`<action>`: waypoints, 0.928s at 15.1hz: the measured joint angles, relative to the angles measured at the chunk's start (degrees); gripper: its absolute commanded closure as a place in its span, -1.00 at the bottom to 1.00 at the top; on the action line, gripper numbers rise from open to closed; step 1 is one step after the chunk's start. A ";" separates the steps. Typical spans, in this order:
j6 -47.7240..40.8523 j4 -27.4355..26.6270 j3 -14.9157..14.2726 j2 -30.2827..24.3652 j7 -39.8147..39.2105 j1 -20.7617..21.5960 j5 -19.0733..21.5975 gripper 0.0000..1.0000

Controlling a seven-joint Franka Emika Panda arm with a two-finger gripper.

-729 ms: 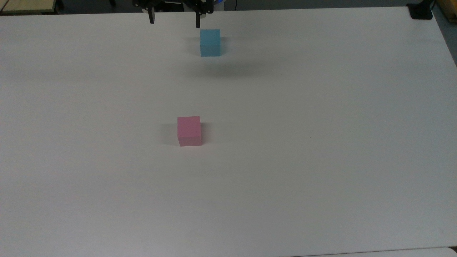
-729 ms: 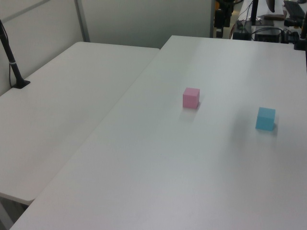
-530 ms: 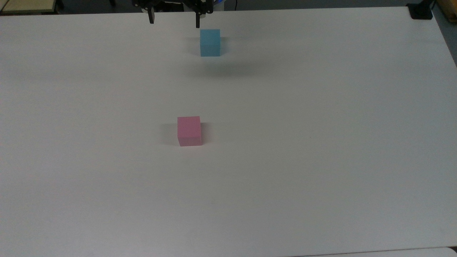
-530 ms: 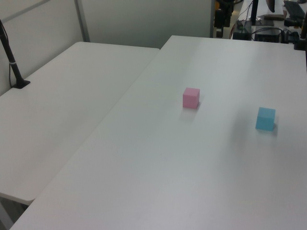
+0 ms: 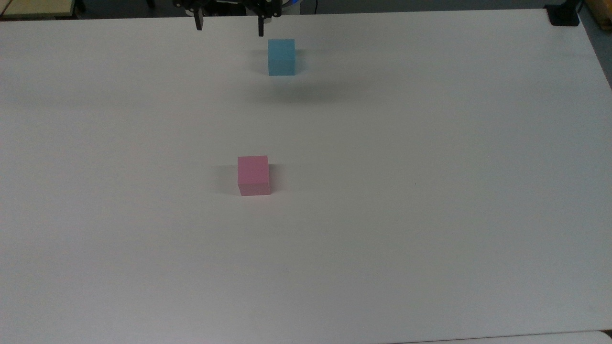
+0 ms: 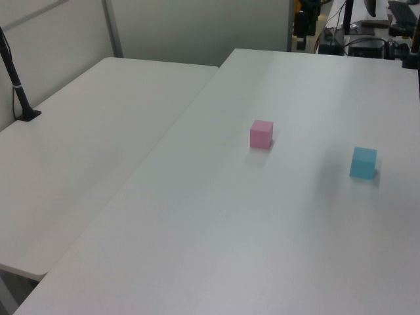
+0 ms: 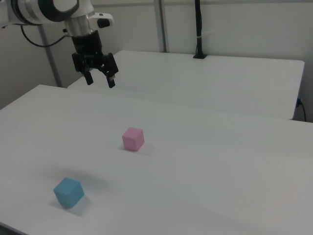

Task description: Put blue cube on pink cube

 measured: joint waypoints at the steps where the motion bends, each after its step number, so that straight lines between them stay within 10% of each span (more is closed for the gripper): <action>1: 0.00 0.00 0.00 0.00 0.00 -0.04 0.00 -1.00; 14: -0.24 -2.59 0.00 -2.34 -0.01 -0.03 0.01 -1.00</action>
